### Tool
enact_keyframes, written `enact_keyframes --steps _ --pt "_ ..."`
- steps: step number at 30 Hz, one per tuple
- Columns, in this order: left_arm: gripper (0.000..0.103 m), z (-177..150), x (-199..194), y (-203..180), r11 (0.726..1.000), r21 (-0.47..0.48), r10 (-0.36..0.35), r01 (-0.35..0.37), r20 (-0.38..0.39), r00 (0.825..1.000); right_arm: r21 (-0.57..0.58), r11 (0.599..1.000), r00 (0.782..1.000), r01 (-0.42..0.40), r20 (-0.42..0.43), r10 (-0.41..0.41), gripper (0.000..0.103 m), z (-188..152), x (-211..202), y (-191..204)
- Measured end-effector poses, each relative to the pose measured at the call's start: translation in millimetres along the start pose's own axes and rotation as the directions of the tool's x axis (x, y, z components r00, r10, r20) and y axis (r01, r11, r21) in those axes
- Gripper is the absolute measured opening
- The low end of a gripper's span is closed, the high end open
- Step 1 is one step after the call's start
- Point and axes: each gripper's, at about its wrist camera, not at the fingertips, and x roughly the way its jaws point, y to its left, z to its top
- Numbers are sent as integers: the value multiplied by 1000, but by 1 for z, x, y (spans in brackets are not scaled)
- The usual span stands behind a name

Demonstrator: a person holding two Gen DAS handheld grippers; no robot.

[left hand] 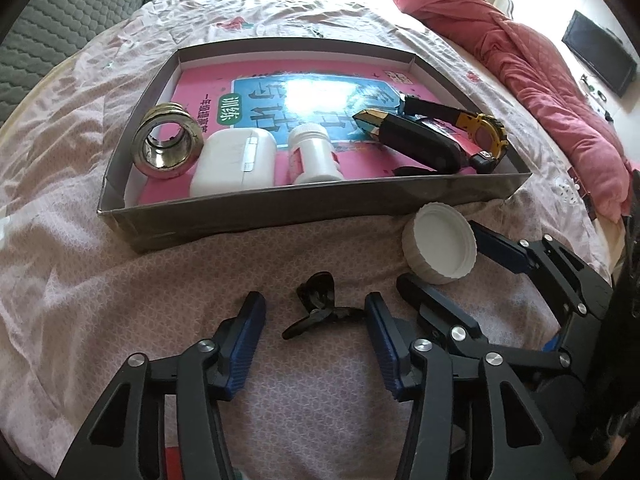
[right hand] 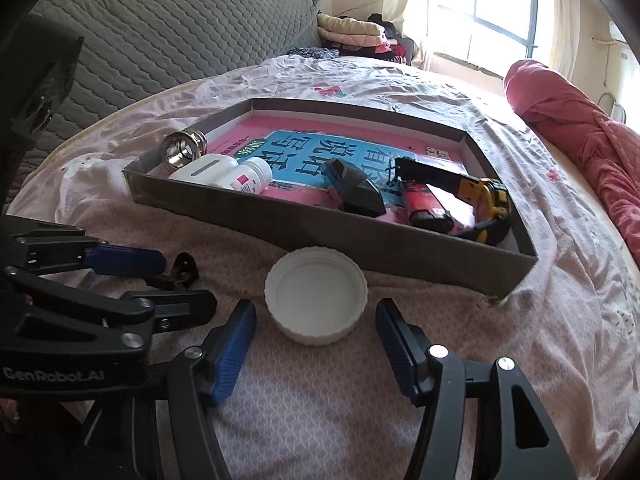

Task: Organize rigid objects
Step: 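Grasp the black hair clip with the left gripper while the right gripper grasps the white cap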

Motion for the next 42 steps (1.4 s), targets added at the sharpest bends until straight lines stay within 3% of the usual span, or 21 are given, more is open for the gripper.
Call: enact_keyframes --steps 7,11,18,24,42 --pt "42 0 1 6 1000 -10 -11 11 1 1000 14 1000 1000 -4 2 3 62 4 7 -6" --pt "41 -1 0 5 1000 -5 -7 7 8 1000 28 1000 1000 -12 8 12 50 5 5 -11" --pt "41 0 -8 14 996 -62 -58 60 24 998 55 997 999 -46 32 44 50 6 -2 -18" --pt "41 2 -15 11 996 -59 -61 63 36 998 83 995 995 -62 78 55 50 8 -16 -26" --pt "41 16 -50 5 997 -45 -57 63 115 992 99 995 977 -19 212 -3 50 21 -51 -34"
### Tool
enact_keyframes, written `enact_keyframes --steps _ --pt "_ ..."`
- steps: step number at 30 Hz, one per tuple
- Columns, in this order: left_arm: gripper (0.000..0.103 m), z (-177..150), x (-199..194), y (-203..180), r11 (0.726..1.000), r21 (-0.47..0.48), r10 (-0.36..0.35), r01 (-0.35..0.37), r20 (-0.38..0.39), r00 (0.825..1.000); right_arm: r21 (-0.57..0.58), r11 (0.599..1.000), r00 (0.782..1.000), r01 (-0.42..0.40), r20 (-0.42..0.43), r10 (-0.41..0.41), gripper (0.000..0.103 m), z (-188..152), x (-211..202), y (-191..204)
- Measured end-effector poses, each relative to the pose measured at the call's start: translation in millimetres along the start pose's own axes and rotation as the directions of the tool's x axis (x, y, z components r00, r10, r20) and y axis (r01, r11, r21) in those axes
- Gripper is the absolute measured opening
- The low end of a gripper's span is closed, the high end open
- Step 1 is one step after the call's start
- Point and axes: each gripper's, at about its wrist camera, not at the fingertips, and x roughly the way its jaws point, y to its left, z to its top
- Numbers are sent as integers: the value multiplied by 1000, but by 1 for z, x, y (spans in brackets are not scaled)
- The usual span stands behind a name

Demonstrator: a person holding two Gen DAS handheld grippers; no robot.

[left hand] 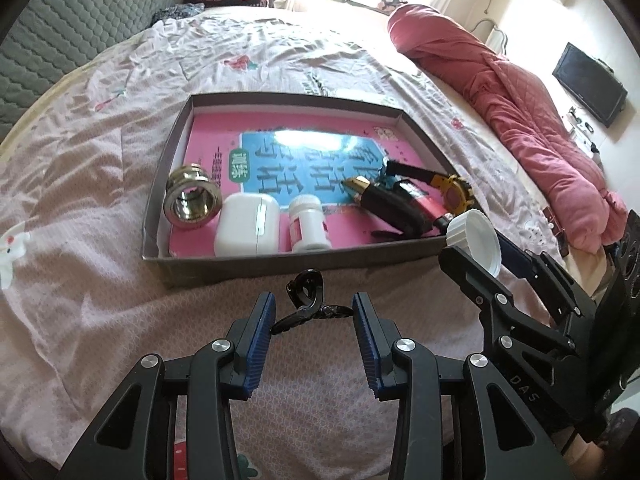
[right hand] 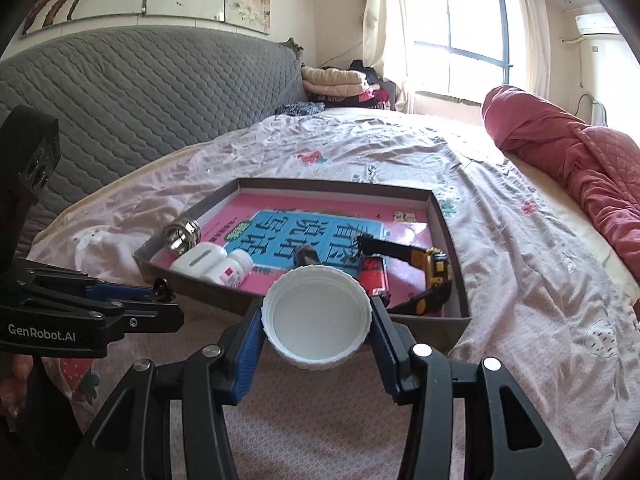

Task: Organize rigid objects
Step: 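Grasp the black hair clip with the left gripper while the right gripper grasps the white cap, then carry the hair clip and white cap over the box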

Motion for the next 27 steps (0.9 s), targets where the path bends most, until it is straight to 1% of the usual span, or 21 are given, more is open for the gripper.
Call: enact_keyframes --steps 4,8,14,23,27 --pt "41 5 -5 -1 1000 2 6 -6 14 1000 14 1000 1000 1 14 -1 50 2 -3 -2" --pt "41 7 -9 -2 1000 2 6 -6 27 1000 18 1000 999 15 45 -16 50 5 -10 -5" --pt "41 13 -13 -1 1000 3 12 -12 43 999 45 999 997 29 64 -32 50 9 -15 -12" --pt "41 34 -19 -1 1000 7 23 -23 85 996 75 995 993 68 96 -75 50 17 -18 -24" --pt "41 42 -26 0 1000 4 26 -27 116 993 74 994 990 80 109 -88 50 19 -21 -26"
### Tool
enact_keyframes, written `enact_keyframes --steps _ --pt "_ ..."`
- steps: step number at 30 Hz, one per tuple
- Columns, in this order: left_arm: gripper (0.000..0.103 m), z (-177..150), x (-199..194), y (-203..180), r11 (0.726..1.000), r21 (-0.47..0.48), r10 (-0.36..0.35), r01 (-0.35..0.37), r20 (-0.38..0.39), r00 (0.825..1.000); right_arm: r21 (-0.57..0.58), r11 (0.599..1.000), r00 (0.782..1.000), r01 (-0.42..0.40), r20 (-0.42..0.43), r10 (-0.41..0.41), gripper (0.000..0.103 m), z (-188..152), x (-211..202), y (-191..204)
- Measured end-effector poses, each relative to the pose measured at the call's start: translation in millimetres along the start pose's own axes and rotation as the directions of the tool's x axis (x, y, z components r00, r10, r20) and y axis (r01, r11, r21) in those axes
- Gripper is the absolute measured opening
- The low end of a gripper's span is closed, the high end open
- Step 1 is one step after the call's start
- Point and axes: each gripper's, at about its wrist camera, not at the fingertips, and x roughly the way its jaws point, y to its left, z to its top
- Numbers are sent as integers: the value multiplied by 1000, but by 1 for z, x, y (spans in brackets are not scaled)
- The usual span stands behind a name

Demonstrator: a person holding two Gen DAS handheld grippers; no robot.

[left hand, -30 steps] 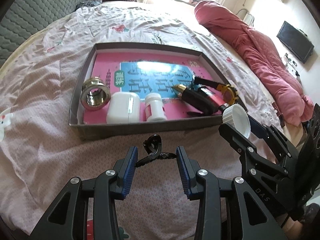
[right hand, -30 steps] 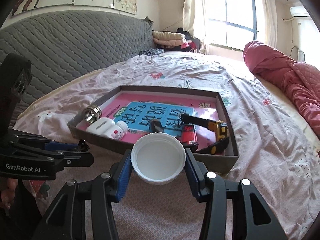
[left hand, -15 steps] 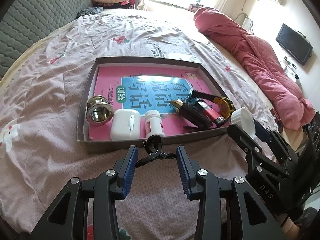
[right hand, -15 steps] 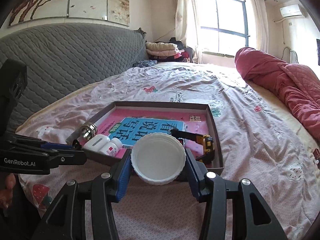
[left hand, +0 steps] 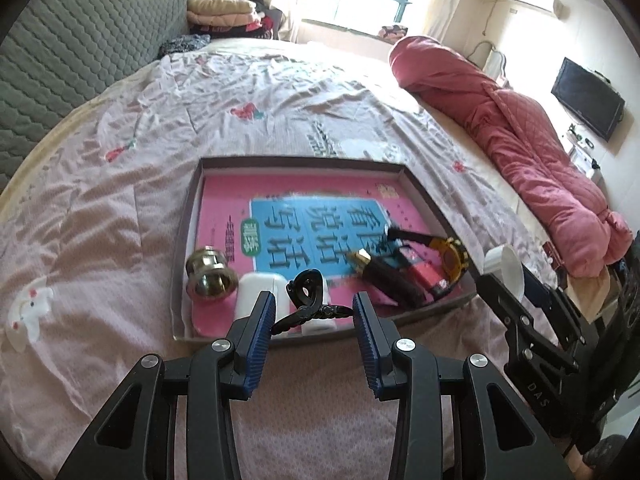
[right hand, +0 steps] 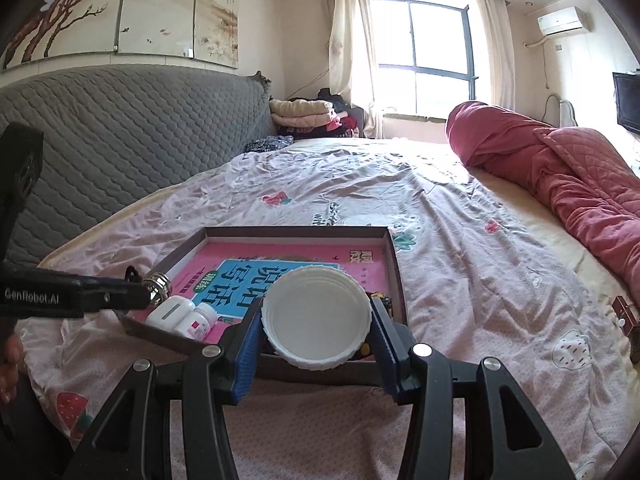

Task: Organize rigid objects
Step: 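Carry the hair clip and white cap over the box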

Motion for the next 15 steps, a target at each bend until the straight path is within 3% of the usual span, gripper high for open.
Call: enact_keyframes --steps 15 --pt "41 32 3 -9 1000 -13 -18 18 53 998 33 999 997 39 71 -41 50 25 -5 -10"
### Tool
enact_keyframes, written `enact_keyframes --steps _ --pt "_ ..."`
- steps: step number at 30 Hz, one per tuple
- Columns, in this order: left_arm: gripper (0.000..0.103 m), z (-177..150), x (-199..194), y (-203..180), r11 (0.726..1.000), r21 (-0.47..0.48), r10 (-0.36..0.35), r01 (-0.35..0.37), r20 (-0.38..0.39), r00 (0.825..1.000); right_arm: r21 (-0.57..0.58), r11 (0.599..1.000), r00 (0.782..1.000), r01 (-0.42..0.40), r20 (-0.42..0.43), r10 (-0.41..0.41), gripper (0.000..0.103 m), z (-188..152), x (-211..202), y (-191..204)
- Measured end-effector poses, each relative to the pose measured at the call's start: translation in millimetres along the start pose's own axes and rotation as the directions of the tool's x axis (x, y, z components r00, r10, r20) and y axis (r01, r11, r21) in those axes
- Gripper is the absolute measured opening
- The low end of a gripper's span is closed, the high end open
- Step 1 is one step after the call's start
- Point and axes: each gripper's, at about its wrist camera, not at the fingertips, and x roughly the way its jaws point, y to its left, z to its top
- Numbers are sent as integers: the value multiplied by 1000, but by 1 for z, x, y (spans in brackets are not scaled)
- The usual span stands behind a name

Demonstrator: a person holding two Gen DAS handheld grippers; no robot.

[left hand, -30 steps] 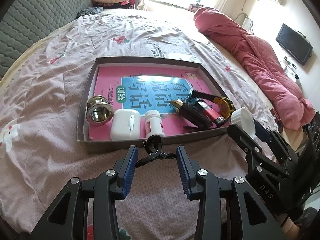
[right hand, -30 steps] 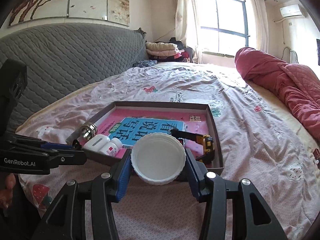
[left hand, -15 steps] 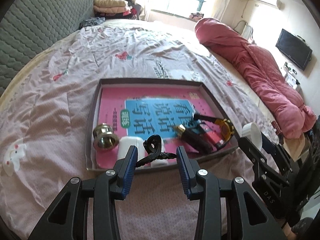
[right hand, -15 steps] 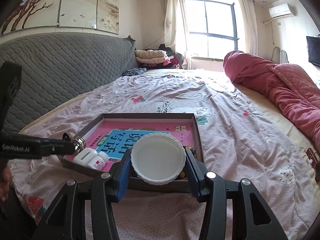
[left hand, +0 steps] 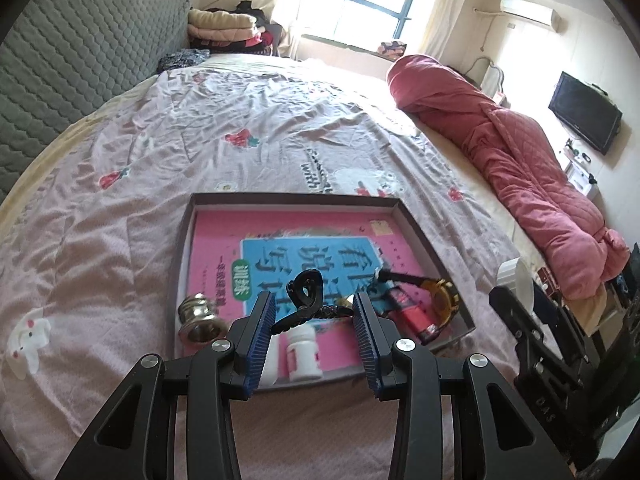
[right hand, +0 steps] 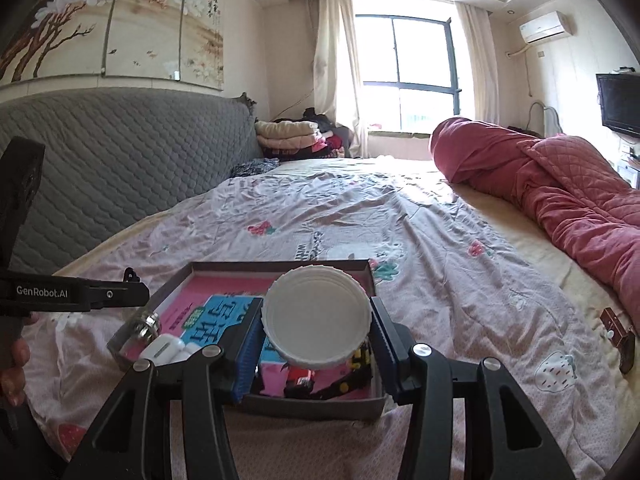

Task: Organize rigid objects
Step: 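Carry the hair clip and white cap over the box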

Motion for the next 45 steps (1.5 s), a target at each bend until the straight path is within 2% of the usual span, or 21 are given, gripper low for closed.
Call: enact_keyframes --steps 8,22,32,45 --pt "41 6 30 -15 1000 3 -15 15 -31 999 -33 999 1000 12 -8 -12 50 3 14 6" --pt "41 -16 79 -26 999 23 -20 23 -118 993 -62 998 989 -12 -147 3 50 -26 51 4" --pt "41 -25 89 -27 998 20 -50 53 -143 989 -51 999 983 -13 -185 3 50 -34 60 0" --pt "41 -37 98 -24 997 19 -67 72 -188 980 -117 993 982 3 -186 -25 50 -38 62 8"
